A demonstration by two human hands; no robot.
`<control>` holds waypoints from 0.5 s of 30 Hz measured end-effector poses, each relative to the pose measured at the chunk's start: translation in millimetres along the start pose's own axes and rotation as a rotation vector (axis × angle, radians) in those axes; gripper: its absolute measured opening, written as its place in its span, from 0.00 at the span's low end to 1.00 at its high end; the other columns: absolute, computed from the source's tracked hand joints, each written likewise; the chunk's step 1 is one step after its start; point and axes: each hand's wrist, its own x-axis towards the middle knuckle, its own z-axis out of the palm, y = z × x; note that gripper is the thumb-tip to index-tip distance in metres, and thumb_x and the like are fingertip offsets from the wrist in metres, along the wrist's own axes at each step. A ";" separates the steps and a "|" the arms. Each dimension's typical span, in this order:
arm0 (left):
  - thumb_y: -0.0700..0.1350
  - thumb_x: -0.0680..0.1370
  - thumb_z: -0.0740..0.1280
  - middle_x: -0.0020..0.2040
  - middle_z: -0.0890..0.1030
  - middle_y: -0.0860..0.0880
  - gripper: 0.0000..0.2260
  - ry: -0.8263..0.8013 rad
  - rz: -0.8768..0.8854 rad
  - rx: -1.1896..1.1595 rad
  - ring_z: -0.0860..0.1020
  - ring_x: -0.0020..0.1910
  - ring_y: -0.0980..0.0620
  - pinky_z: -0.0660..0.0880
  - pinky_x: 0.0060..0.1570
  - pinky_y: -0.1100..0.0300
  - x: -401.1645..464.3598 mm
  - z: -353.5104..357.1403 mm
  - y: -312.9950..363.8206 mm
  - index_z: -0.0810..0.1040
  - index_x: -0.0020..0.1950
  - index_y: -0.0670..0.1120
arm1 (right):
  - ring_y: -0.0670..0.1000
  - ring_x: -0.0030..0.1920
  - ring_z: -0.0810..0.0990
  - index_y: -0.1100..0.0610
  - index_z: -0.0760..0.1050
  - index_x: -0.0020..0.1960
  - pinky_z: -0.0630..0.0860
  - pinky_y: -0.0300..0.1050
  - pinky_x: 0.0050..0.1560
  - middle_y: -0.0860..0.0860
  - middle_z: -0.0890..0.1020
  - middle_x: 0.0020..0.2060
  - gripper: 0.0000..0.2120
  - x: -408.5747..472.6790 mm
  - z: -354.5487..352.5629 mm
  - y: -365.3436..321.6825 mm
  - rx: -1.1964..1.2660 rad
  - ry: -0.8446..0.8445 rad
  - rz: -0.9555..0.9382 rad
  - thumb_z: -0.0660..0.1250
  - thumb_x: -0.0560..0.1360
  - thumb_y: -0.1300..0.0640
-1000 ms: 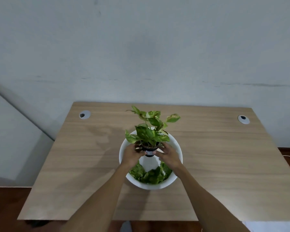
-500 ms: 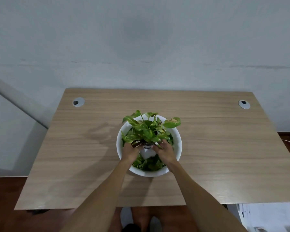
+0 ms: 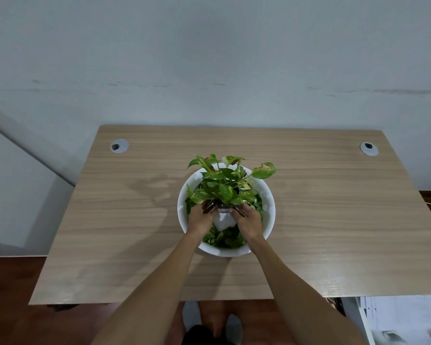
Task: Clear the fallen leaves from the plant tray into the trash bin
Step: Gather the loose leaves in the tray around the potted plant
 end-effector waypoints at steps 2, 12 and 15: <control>0.37 0.75 0.70 0.55 0.84 0.51 0.13 -0.010 0.026 0.020 0.80 0.58 0.51 0.75 0.60 0.54 -2.0 -4.2 2.7 0.82 0.58 0.47 | 0.41 0.54 0.80 0.57 0.80 0.60 0.77 0.40 0.55 0.48 0.85 0.53 0.14 -0.3 -3.6 0.9 -0.101 0.018 -0.024 0.65 0.77 0.64; 0.40 0.75 0.63 0.31 0.80 0.45 0.10 0.115 0.283 0.630 0.77 0.30 0.48 0.75 0.31 0.51 5.8 -49.0 13.5 0.78 0.36 0.38 | 0.50 0.54 0.79 0.55 0.80 0.57 0.77 0.44 0.51 0.51 0.82 0.54 0.15 -5.1 -31.9 -3.1 -0.613 0.231 -0.281 0.59 0.77 0.65; 0.43 0.74 0.59 0.48 0.81 0.43 0.10 -0.006 0.364 0.785 0.80 0.43 0.43 0.79 0.41 0.48 16.9 -53.7 16.8 0.79 0.49 0.43 | 0.57 0.72 0.64 0.59 0.66 0.72 0.65 0.52 0.72 0.58 0.70 0.70 0.25 11.0 -31.1 12.3 -1.010 -0.048 -0.316 0.61 0.75 0.65</control>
